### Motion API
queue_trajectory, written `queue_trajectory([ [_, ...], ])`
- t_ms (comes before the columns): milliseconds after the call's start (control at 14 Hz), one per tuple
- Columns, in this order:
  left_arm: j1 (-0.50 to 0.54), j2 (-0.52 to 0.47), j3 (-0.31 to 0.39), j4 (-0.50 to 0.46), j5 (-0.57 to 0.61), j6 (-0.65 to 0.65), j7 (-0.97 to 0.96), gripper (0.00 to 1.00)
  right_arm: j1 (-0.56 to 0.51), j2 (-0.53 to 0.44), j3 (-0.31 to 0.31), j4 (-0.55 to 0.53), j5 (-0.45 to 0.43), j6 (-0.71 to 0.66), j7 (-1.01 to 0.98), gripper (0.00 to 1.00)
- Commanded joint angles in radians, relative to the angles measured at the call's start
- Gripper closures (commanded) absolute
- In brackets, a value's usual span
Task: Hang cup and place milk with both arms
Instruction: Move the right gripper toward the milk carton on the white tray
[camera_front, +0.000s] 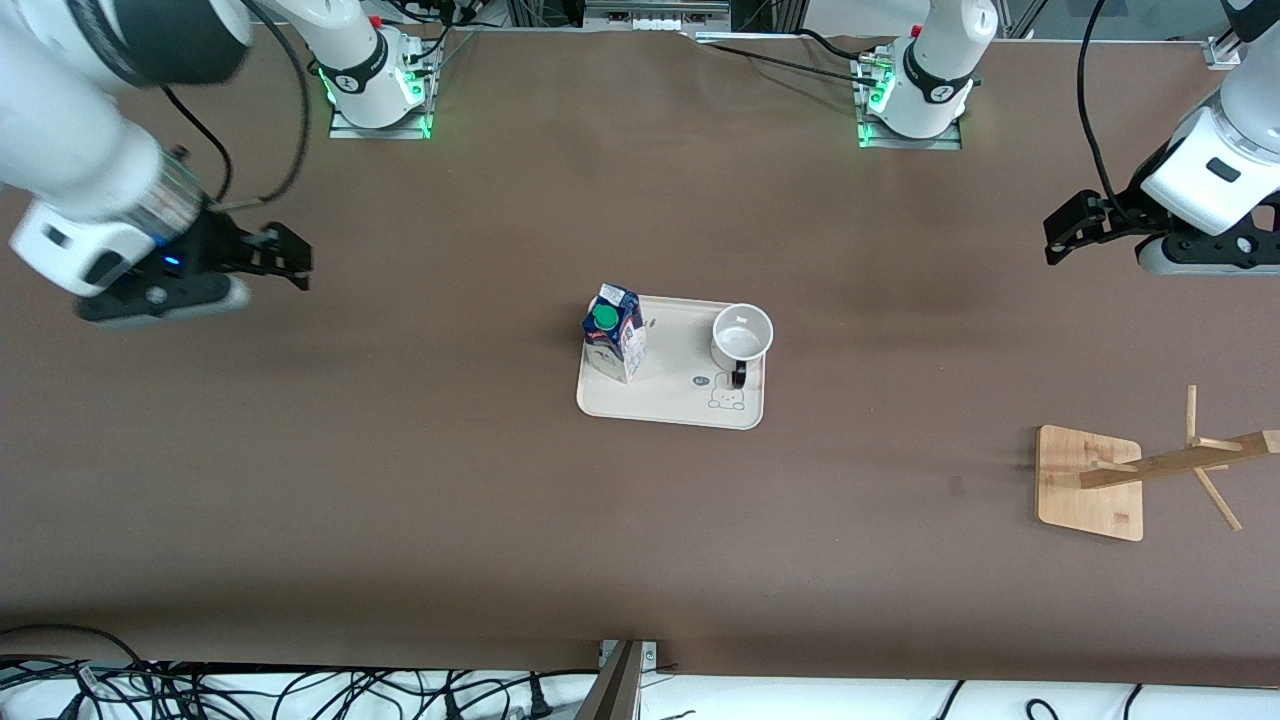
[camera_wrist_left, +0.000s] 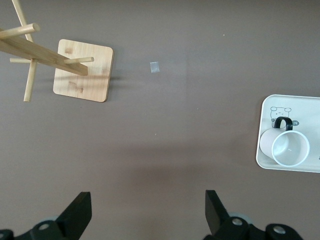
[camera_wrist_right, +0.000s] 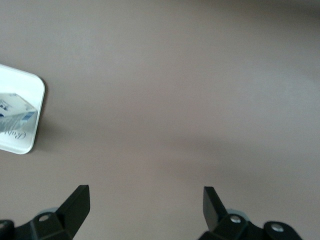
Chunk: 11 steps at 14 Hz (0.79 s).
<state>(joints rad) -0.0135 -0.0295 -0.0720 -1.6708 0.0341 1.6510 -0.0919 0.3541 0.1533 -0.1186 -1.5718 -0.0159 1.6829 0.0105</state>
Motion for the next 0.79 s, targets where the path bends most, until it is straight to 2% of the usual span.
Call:
queue_trajectory([
  [0, 0.001, 0.014, 0.0, 0.033, -0.014, -0.022, 0.015, 0.0, 0.084, 0.04, -0.001, 0.021, 0.046, -0.026, 0.028, 0.0],
  [143, 0.0, 0.014, 0.0, 0.033, -0.014, -0.022, 0.015, 0.0, 0.147, 0.09, -0.001, 0.024, 0.091, -0.003, 0.217, 0.0],
  [214, 0.0, 0.014, 0.0, 0.033, -0.014, -0.022, 0.015, 0.0, 0.178, 0.125, 0.007, 0.042, 0.096, 0.042, 0.297, 0.0],
  [429, 0.001, 0.014, 0.0, 0.033, -0.014, -0.022, 0.015, 0.0, 0.271, 0.227, 0.016, 0.082, 0.189, 0.15, 0.558, 0.0],
  [714, 0.0, 0.014, 0.0, 0.033, -0.016, -0.022, 0.014, 0.0, 0.377, 0.33, 0.019, 0.102, 0.2, 0.265, 0.851, 0.0],
])
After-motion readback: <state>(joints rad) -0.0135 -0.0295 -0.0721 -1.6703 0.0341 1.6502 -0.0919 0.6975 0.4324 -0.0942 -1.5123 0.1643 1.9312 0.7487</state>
